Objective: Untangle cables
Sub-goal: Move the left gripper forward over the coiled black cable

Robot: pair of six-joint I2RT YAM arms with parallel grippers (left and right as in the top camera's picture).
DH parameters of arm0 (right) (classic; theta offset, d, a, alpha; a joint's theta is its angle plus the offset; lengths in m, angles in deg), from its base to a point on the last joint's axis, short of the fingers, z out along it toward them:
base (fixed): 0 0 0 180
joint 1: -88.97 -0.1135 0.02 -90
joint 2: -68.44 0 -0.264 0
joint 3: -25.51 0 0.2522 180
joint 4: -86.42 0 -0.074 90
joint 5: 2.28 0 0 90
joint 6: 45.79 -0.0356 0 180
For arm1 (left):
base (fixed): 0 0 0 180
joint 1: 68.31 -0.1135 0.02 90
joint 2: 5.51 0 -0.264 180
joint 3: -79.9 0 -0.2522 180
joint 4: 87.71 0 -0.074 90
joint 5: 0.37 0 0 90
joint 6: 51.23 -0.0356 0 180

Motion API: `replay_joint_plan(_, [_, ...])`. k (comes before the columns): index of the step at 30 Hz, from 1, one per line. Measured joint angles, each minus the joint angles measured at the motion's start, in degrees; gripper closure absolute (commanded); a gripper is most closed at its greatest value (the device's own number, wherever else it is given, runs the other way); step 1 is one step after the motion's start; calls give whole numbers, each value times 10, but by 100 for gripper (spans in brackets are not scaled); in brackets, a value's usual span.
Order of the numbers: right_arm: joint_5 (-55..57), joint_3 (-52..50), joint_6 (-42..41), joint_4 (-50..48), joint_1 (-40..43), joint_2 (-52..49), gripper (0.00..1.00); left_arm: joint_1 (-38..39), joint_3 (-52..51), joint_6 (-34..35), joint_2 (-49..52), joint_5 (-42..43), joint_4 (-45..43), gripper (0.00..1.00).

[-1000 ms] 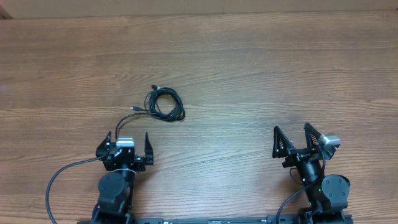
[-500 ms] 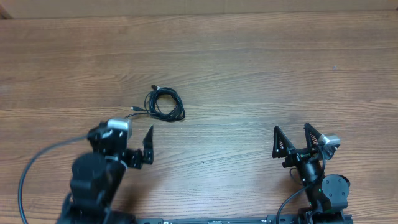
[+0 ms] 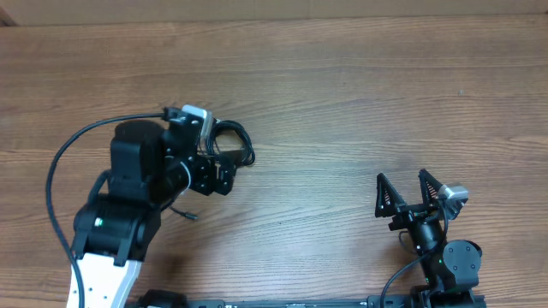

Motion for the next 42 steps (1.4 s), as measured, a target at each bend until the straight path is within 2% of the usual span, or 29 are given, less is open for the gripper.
replay_joint_plan(5, [0,0,0,0,0,0,0,0,1,0,10,84,7,0])
replay_joint_plan(9, [0,0,0,0,0,0,0,0,2,8,10,119,7,0])
replay_joint_plan(17, [0,0,0,0,0,0,0,0,2,17,10,129,2,0])
replay_joint_plan(19, [0,0,0,0,0,0,0,0,2,17,10,129,2,8])
replay_joint_plan(20, [0,0,0,0,0,0,0,0,2,19,10,129,2,7])
replay_joint_plan(21, [0,0,0,0,0,0,0,0,2,19,10,129,2,0])
replay_joint_plan(24, [0,0,0,0,0,0,0,0,2,23,10,122,1,0])
replay_joint_plan(27, [0,0,0,0,0,0,0,0,2,56,10,93,0,0])
replay_joint_plan(36, [0,0,0,0,0,0,0,0,2,230,43,4,3,0])
replay_joint_plan(42, [0,0,0,0,0,0,0,0,3,283,98,-9,11,0])
